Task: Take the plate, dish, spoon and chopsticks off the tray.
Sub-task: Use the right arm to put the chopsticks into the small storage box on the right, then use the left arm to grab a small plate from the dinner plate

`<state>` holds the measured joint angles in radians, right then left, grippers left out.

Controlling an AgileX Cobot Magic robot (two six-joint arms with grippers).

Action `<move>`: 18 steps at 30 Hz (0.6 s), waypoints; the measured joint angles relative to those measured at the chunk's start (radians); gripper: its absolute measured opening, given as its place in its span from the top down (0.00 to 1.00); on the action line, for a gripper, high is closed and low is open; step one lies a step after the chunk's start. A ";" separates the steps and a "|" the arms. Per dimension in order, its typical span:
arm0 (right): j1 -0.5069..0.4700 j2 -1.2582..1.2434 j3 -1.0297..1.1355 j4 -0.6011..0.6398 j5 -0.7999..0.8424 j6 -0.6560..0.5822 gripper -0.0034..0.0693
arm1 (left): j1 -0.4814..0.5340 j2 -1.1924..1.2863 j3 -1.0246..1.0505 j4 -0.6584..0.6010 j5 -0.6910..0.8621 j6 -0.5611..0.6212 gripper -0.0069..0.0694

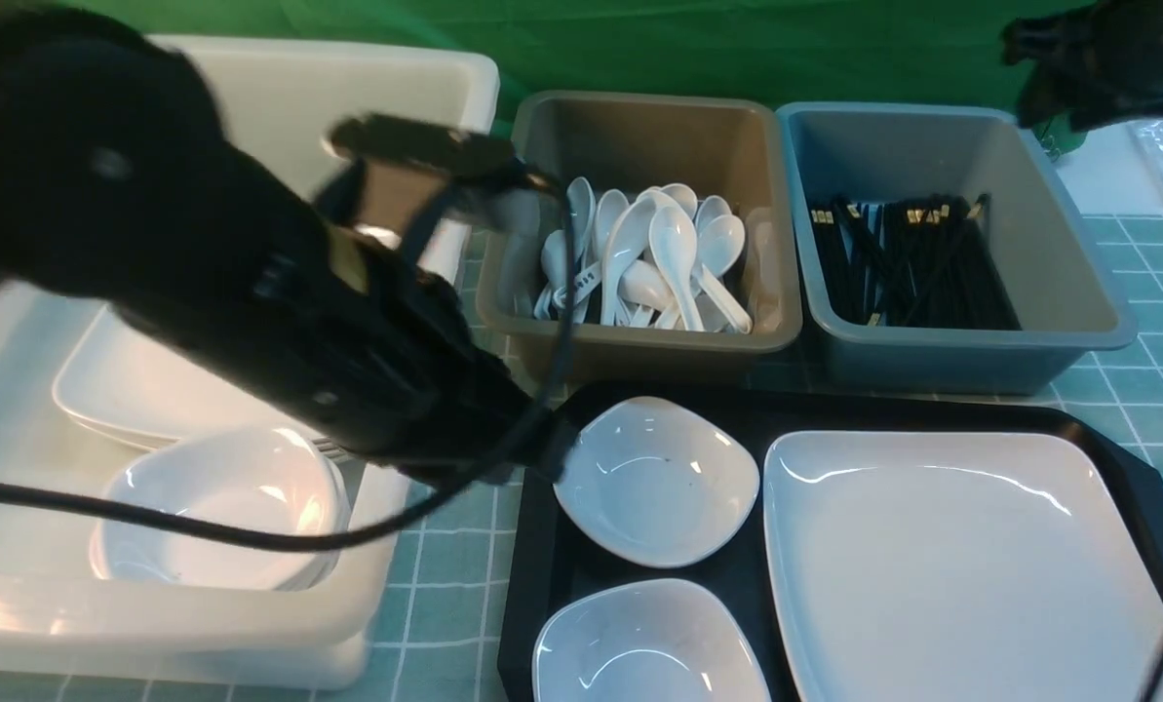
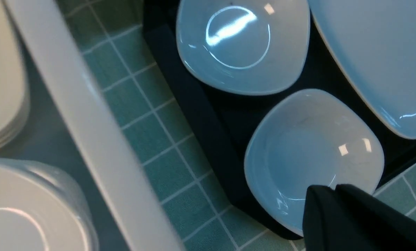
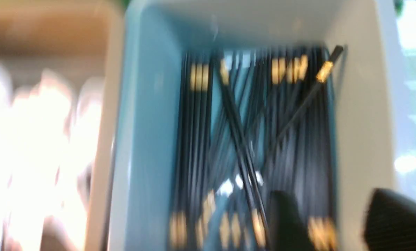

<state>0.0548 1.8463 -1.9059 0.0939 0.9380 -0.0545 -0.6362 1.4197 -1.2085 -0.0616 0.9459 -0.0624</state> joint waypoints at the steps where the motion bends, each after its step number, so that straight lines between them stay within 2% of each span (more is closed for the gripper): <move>1: 0.000 -0.015 0.000 0.000 0.023 -0.013 0.70 | -0.001 0.006 0.000 0.000 0.000 0.000 0.90; 2: 0.000 -0.068 0.007 0.000 0.089 -0.030 0.82 | -0.001 0.051 0.000 -0.016 -0.001 0.001 0.90; 3: 0.000 -0.083 0.012 0.000 0.097 -0.033 0.83 | -0.001 0.064 0.000 -0.018 -0.001 0.004 0.90; 4: 0.000 -0.157 0.056 0.000 0.154 -0.060 0.90 | -0.001 0.119 0.000 -0.022 -0.007 0.022 0.89; 7: 0.000 -0.243 0.155 0.000 0.176 -0.071 0.92 | -0.001 0.181 0.000 -0.027 -0.019 0.062 0.87; 11: 0.000 -0.394 0.361 0.000 0.150 -0.074 0.92 | -0.002 0.254 -0.002 -0.017 -0.054 0.117 0.77; 14: 0.000 -0.522 0.569 0.001 0.064 -0.075 0.92 | -0.003 0.283 -0.011 -0.001 -0.129 0.170 0.62; 15: 0.000 -0.528 0.590 0.001 0.059 -0.075 0.92 | -0.003 0.284 -0.011 -0.001 -0.134 0.174 0.61; 16: 0.000 -0.565 0.654 0.001 0.023 -0.075 0.92 | -0.003 0.305 -0.012 -0.017 -0.167 0.198 0.53; 18: 0.000 -0.603 0.713 0.001 -0.013 -0.076 0.92 | -0.003 0.338 -0.007 -0.031 -0.183 0.225 0.45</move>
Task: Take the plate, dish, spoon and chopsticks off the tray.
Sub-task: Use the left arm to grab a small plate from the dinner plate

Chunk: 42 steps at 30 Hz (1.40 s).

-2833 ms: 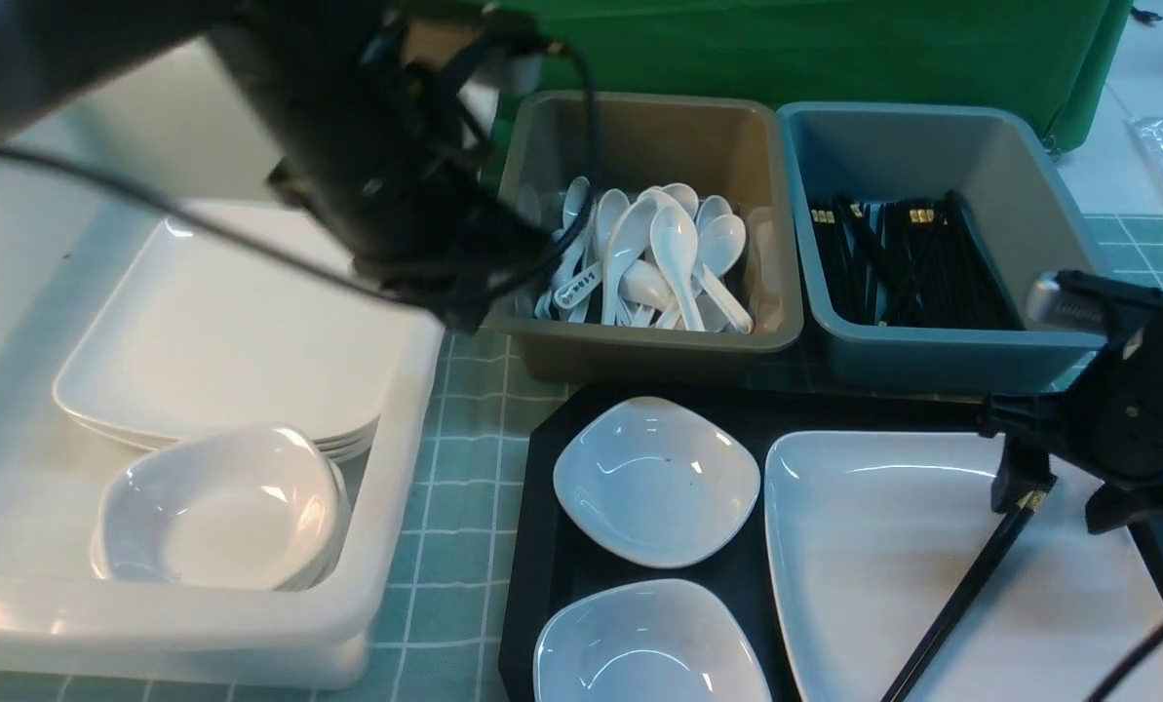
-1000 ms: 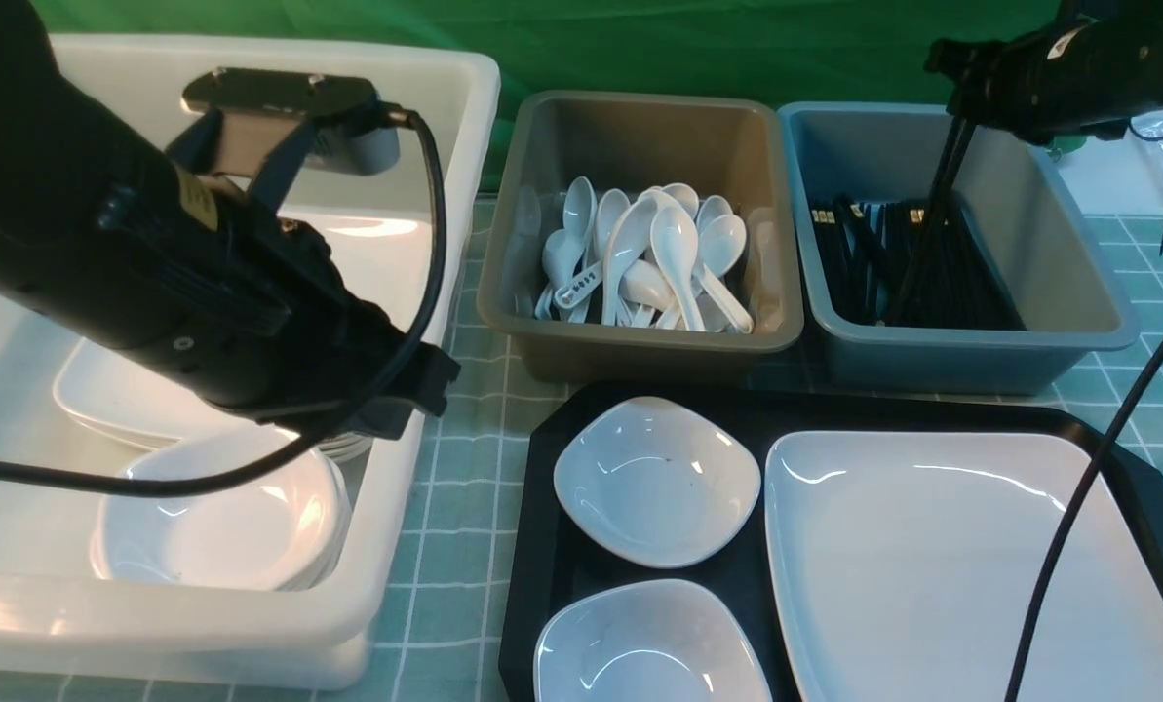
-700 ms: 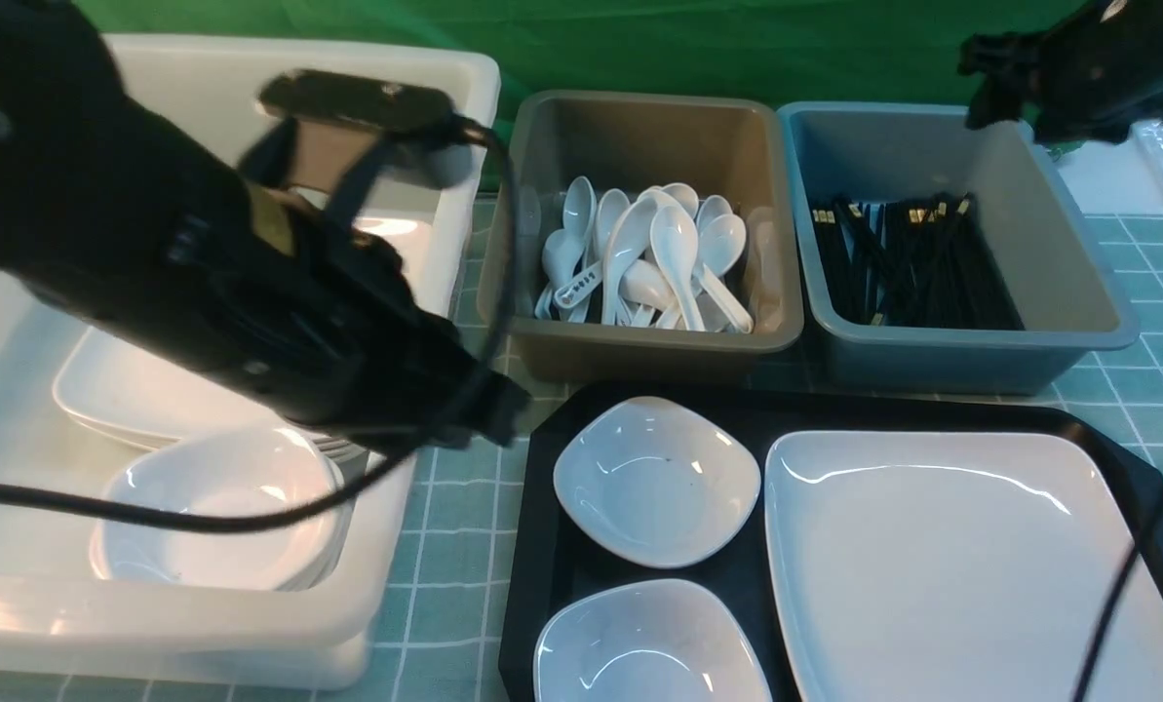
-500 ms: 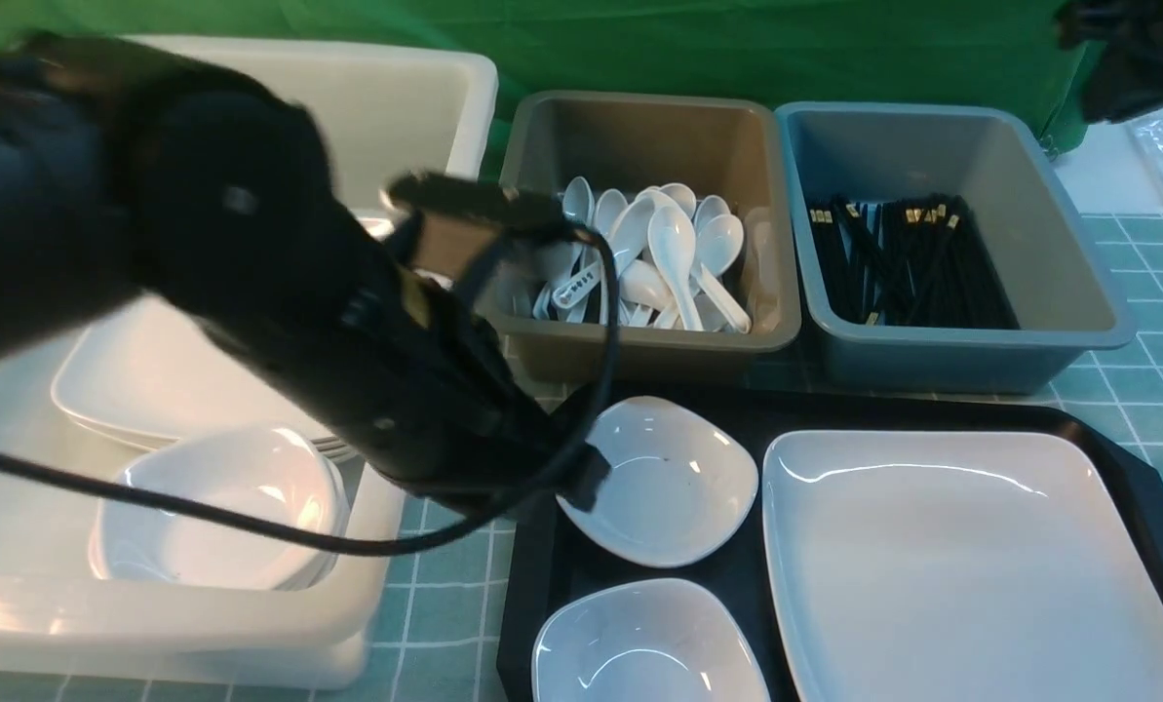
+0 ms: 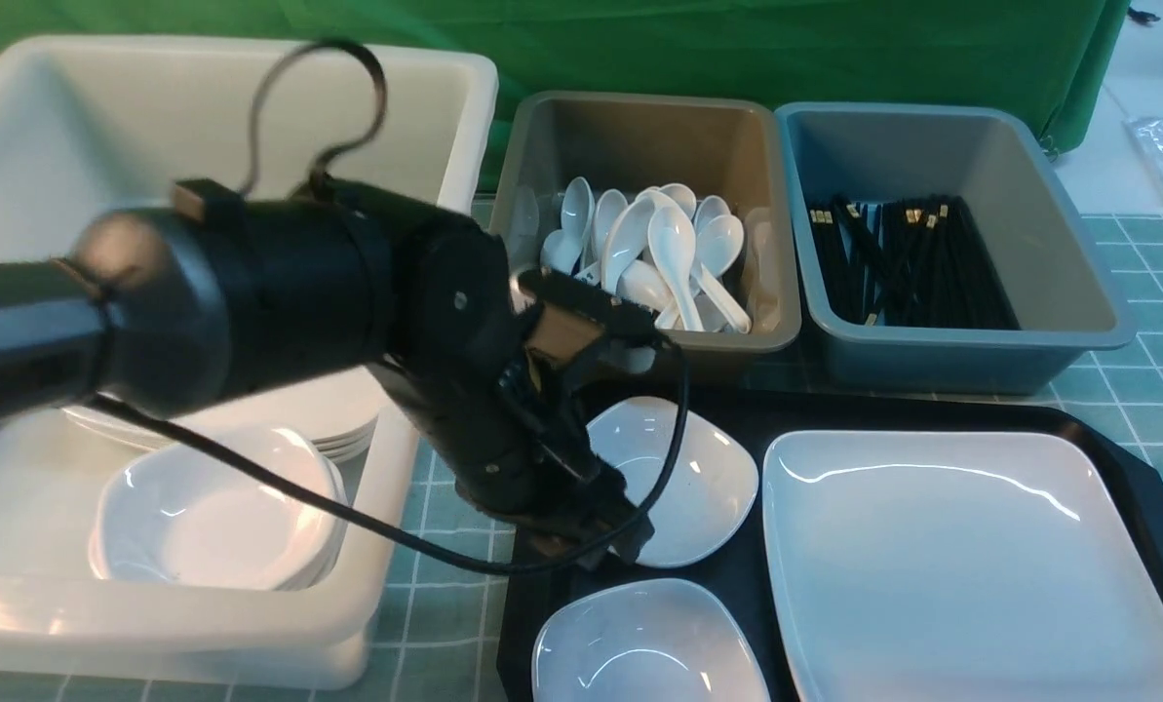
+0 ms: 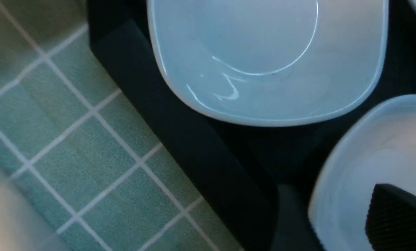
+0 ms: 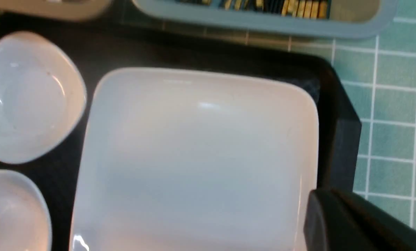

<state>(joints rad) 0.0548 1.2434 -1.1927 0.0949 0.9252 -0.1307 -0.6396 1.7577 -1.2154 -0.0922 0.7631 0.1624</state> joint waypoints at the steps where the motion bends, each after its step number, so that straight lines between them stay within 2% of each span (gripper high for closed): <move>1: 0.000 -0.019 0.040 0.000 -0.016 0.000 0.92 | 0.000 0.023 0.004 -0.014 -0.007 0.025 0.40; 6: 0.000 -0.049 0.100 0.001 -0.039 0.000 0.92 | -0.011 0.039 0.007 -0.057 -0.009 0.099 0.31; 18: 0.000 -0.051 0.102 0.003 -0.067 -0.008 0.91 | -0.059 0.083 0.007 0.013 -0.043 0.093 0.31; 25: 0.000 -0.051 0.102 0.003 -0.085 -0.011 0.91 | -0.065 0.137 0.004 -0.015 -0.062 0.099 0.32; 28: 0.000 -0.051 0.102 0.003 -0.092 -0.011 0.91 | -0.066 0.145 0.004 -0.024 -0.053 0.099 0.38; 31: 0.000 -0.051 0.102 0.003 -0.098 -0.011 0.90 | -0.066 0.149 0.004 -0.031 -0.015 0.100 0.62; 32: 0.000 -0.051 0.102 0.003 -0.101 -0.011 0.90 | -0.065 0.147 0.003 -0.041 -0.002 0.099 0.67; 34: 0.000 -0.051 0.102 0.003 -0.103 -0.011 0.90 | -0.063 0.134 0.001 -0.056 0.023 0.087 0.72; 37: 0.000 -0.051 0.102 0.003 -0.105 -0.011 0.90 | -0.062 0.116 0.000 -0.057 0.039 0.044 0.74; 38: 0.000 -0.051 0.102 0.003 -0.105 -0.011 0.90 | -0.062 0.104 0.000 -0.055 0.044 0.030 0.76; 39: 0.000 -0.051 0.102 0.003 -0.105 -0.011 0.90 | -0.063 0.065 0.002 -0.054 0.055 0.008 0.83; 42: 0.000 -0.051 0.102 0.003 -0.105 -0.011 0.89 | -0.061 -0.054 0.005 -0.032 0.057 -0.017 0.89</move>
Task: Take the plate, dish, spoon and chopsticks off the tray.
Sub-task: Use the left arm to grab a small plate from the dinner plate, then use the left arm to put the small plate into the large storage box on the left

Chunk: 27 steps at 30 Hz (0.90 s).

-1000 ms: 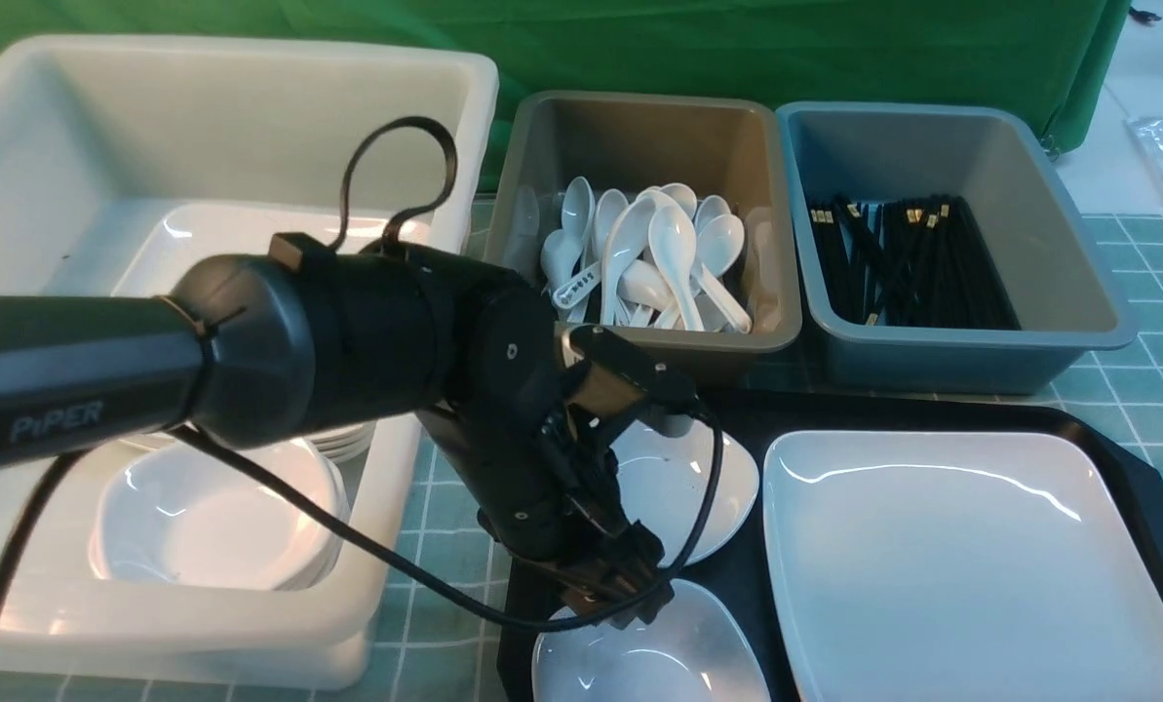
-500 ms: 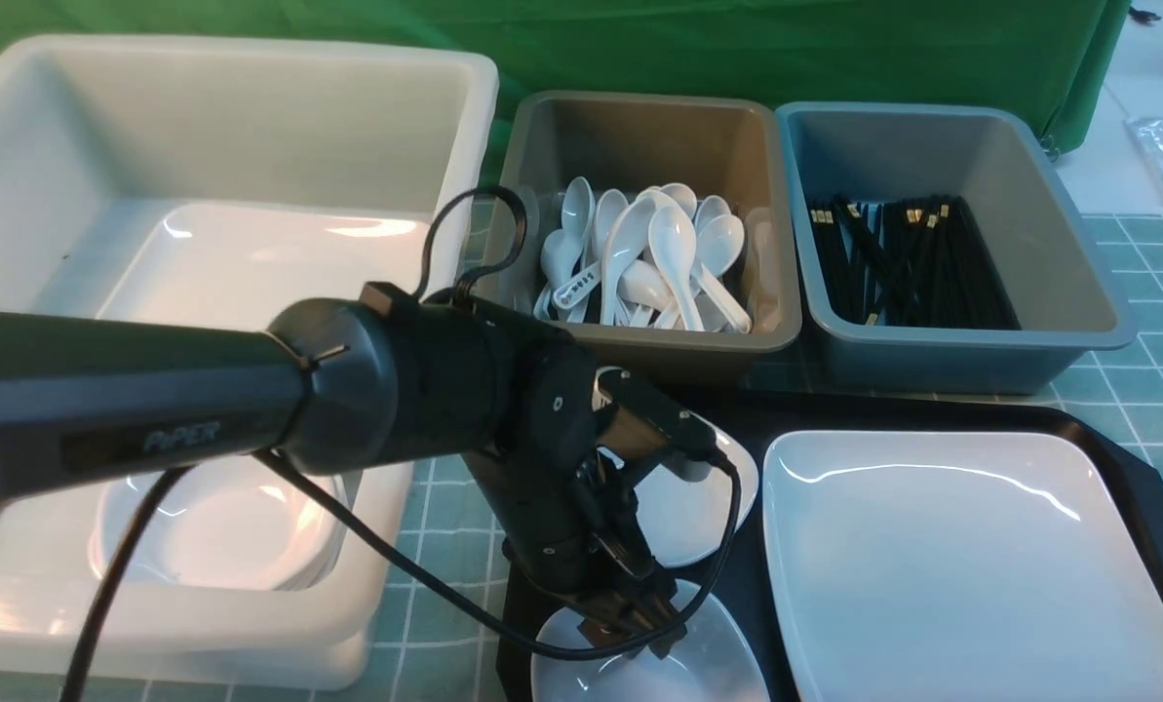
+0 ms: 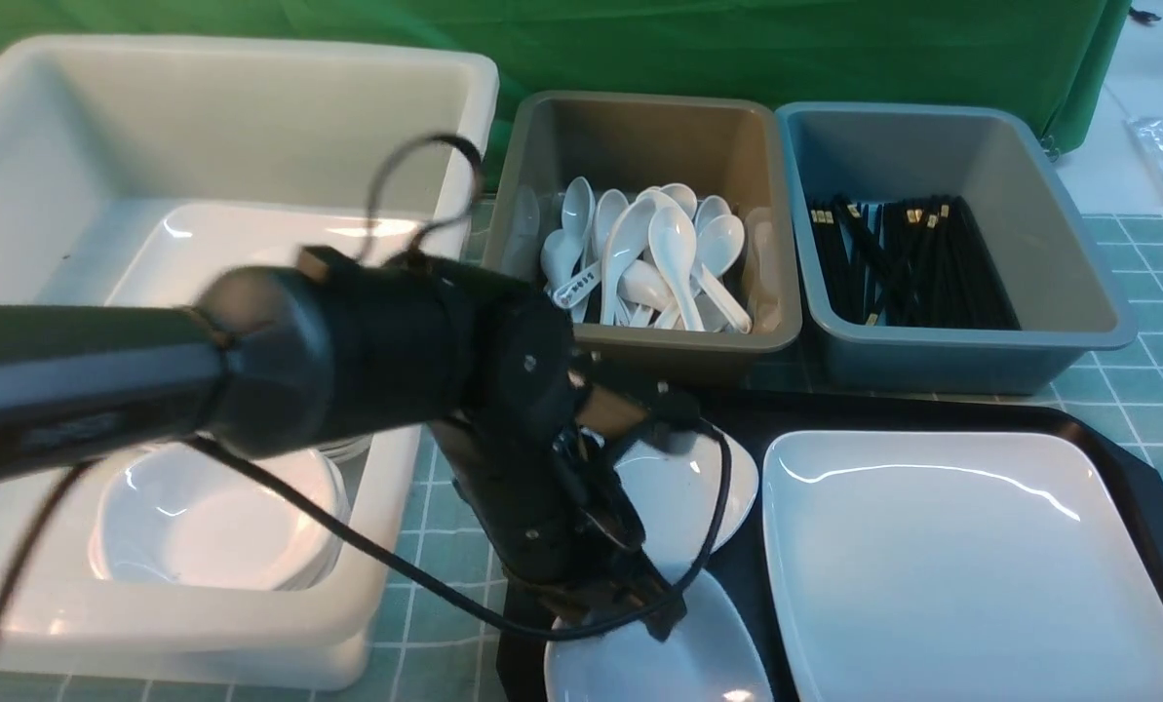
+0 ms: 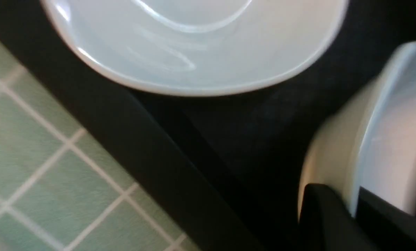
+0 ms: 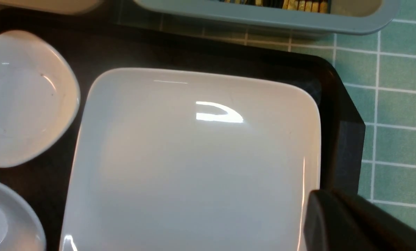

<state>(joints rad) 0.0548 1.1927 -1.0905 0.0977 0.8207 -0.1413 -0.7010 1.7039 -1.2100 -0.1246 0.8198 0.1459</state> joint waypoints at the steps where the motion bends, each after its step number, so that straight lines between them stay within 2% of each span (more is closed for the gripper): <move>1: 0.000 0.000 0.000 0.000 0.000 0.000 0.89 | 0.002 -0.033 0.000 0.001 0.001 -0.002 0.89; 8: 0.000 0.000 0.000 0.000 0.000 0.000 0.89 | 0.042 -0.254 0.000 -0.009 0.001 -0.034 0.89; 10: 0.000 0.000 0.000 0.000 -0.004 0.000 0.88 | 0.111 -0.362 0.000 -0.008 0.024 -0.062 0.89; 14: 0.000 0.000 0.000 0.000 -0.008 0.000 0.88 | 0.324 -0.516 0.010 0.016 0.100 -0.097 0.89; 15: 0.000 0.000 0.000 0.000 -0.008 0.000 0.88 | 0.338 -0.523 0.014 0.019 0.107 -0.097 0.89; 18: 0.000 0.000 0.000 0.000 -0.008 0.000 0.87 | 0.573 -0.606 0.078 0.025 0.125 -0.097 0.89; 21: 0.000 0.000 0.000 0.000 -0.008 0.000 0.86 | 0.780 -0.629 0.171 -0.033 0.116 -0.079 0.89; 22: 0.000 0.000 0.000 0.000 -0.008 0.000 0.86 | 0.803 -0.629 0.177 -0.040 0.114 -0.076 0.89; 23: 0.000 0.000 0.000 0.000 -0.008 0.000 0.86 | 0.873 -0.626 0.231 -0.099 0.086 -0.043 0.89; 24: 0.000 0.000 0.000 0.000 -0.008 0.000 0.86 | 0.882 -0.626 0.237 -0.107 0.083 -0.038 0.89; 25: 0.000 0.000 0.000 0.000 -0.008 0.000 0.86 | 0.938 -0.617 0.284 -0.169 0.062 0.010 0.89; 27: 0.000 0.000 0.000 0.000 -0.010 0.000 0.86 | 0.974 -0.601 0.326 -0.225 0.041 0.048 0.89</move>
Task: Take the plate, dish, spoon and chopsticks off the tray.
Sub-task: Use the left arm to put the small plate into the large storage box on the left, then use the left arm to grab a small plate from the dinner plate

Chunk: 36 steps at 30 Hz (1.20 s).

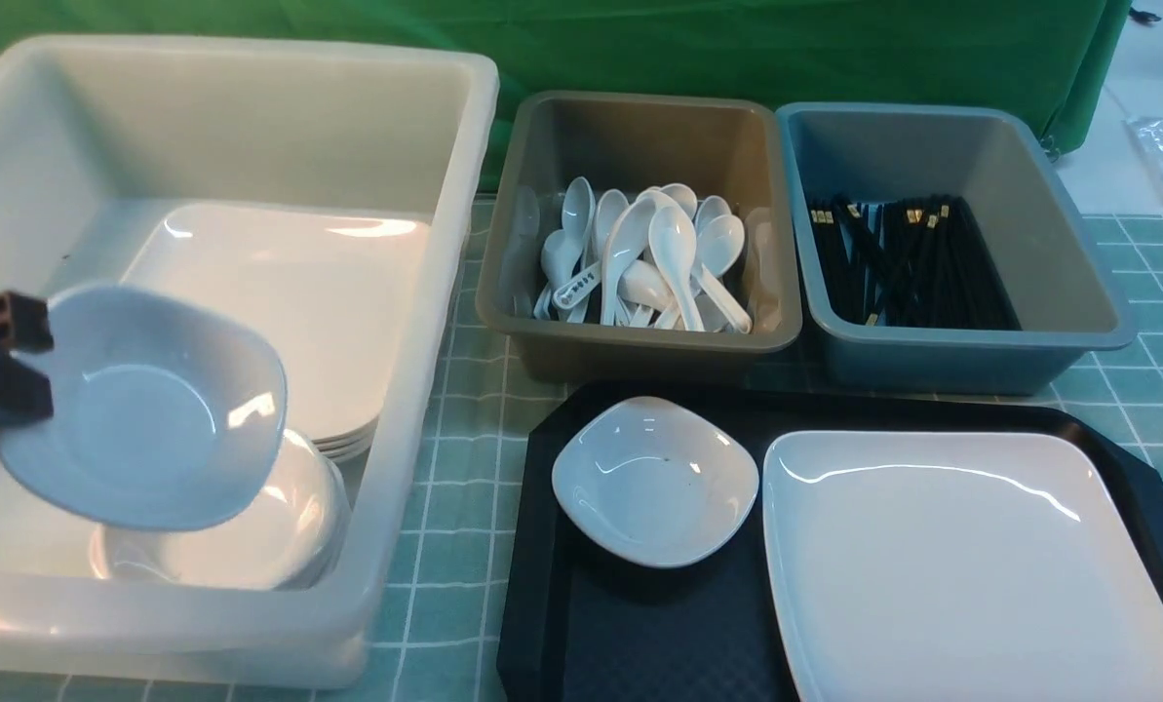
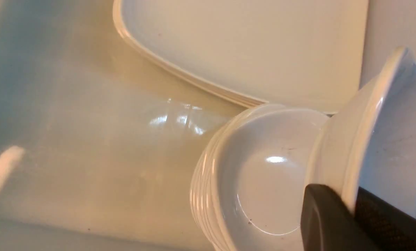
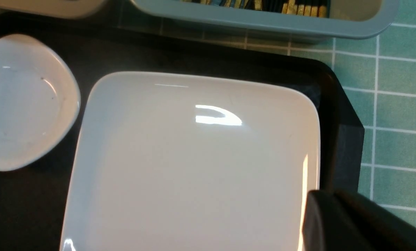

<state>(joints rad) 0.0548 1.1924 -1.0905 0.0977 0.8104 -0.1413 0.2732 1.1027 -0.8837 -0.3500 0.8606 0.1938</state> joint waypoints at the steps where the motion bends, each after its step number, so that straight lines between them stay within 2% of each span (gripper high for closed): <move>1: 0.000 -0.001 0.000 0.000 -0.001 0.000 0.86 | 0.009 0.011 0.020 -0.018 -0.009 0.011 0.89; 4: 0.000 -0.002 0.000 0.000 -0.004 0.000 0.86 | 0.015 0.046 0.056 -0.037 -0.023 0.020 0.87; 7: 0.000 -0.003 0.000 0.000 -0.004 0.000 0.86 | 0.016 0.092 0.089 -0.039 -0.050 0.028 0.80; 15: 0.000 -0.003 0.000 0.000 0.003 0.000 0.86 | 0.017 0.143 0.064 -0.029 -0.045 0.072 0.38; 18: 0.000 -0.003 0.000 0.000 0.005 0.000 0.86 | 0.017 0.143 0.008 -0.012 -0.009 0.070 0.30; 20: 0.000 -0.003 0.000 0.000 0.008 0.000 0.86 | 0.017 0.143 -0.034 -0.012 0.019 0.070 0.28; 23: 0.000 -0.003 0.000 0.000 0.008 0.000 0.86 | -0.004 0.143 -0.098 -0.035 0.066 0.069 0.31; 26: 0.000 -0.003 0.000 0.000 0.008 0.000 0.86 | -0.131 0.143 -0.139 -0.069 0.084 0.079 0.48; 27: 0.000 -0.003 0.000 0.000 0.008 0.000 0.86 | -0.155 0.143 -0.141 -0.073 0.083 0.080 0.49; 28: 0.000 -0.003 0.000 0.000 0.008 0.000 0.86 | -0.205 0.144 -0.149 -0.076 0.081 0.083 0.57; 29: 0.000 -0.003 0.000 0.000 0.008 0.000 0.86 | -0.318 0.147 -0.162 -0.082 0.062 0.084 0.70; 30: 0.000 -0.003 0.000 0.000 0.008 0.000 0.86 | -0.348 0.149 -0.166 -0.082 0.054 0.084 0.75; 31: 0.000 -0.003 0.000 0.000 0.008 0.000 0.86 | -0.454 0.157 -0.178 -0.082 0.029 0.071 0.82; 33: 0.000 -0.003 0.000 0.000 0.008 0.000 0.86 | -0.602 0.185 -0.213 -0.063 -0.027 0.034 0.88; 36: 0.000 -0.003 0.000 0.000 0.011 0.000 0.86 | -0.782 0.258 -0.272 0.008 -0.092 0.008 0.89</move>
<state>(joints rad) 0.0548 1.1894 -1.0905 0.0979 0.8209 -0.1413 -0.5086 1.3611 -1.1561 -0.3420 0.7687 0.2018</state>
